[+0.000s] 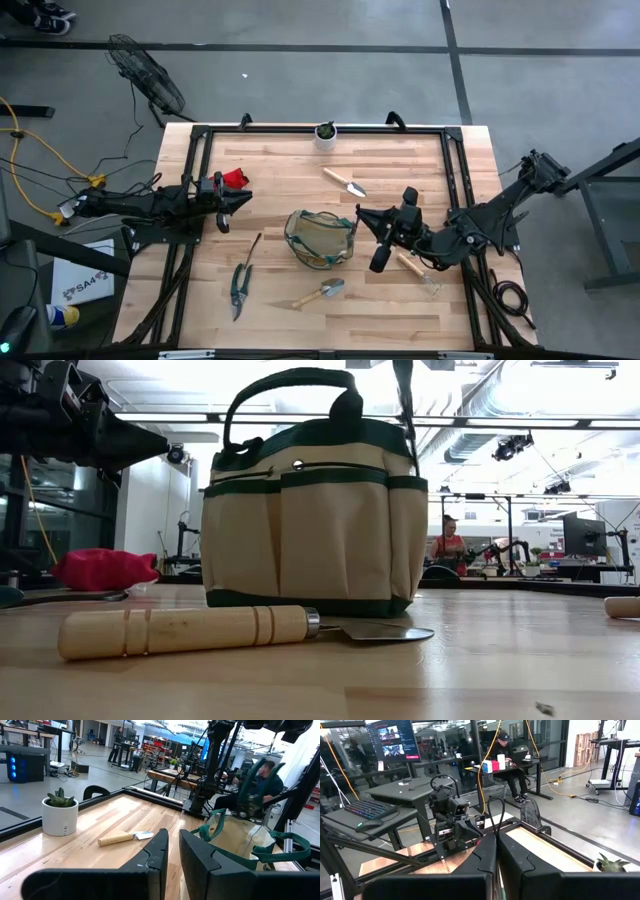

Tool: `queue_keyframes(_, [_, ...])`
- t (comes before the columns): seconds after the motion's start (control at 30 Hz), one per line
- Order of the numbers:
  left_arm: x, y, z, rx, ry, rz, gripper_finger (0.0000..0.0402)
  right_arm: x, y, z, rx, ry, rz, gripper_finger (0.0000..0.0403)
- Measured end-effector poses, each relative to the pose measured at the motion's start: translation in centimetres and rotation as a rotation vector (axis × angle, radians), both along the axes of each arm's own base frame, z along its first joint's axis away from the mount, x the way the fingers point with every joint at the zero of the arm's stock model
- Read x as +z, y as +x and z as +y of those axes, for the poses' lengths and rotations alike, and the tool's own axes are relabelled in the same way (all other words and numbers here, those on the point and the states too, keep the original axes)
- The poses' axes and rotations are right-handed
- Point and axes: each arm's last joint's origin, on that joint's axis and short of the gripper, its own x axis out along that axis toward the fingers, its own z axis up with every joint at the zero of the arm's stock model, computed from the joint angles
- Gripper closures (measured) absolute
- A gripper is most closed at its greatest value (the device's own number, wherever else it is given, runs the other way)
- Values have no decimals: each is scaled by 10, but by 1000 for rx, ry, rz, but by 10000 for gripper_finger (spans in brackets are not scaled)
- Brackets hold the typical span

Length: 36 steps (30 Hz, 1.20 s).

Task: Pick & Place Garden tools in Gardening bag
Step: Put the green shear scissors into the gardening bag

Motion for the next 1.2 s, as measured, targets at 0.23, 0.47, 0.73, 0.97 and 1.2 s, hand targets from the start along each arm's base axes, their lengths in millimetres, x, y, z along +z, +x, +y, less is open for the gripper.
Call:
queue_keyframes(0.23, [0, 0, 0, 0, 0, 0, 357, -4, 1, 1, 3, 1, 22, 399])
queue_keyframes(0.47, [0, 0, 0, 0, 0, 0, 357, -5, 0, 2, 9, 5, 26, 399])
queue_keyframes(0.73, [0, 0, 0, 0, 0, 0, 357, -13, -2, 1, 4, 37, 62, 399])
queue_keyframes(0.97, [0, 0, 0, -1, 0, 0, 357, -16, -1, 1, 41, 48, 86, 399])
queue_keyframes(1.2, [0, 0, 0, 0, 0, 0, 357, -20, 5, -7, 117, 57, 142, 399])
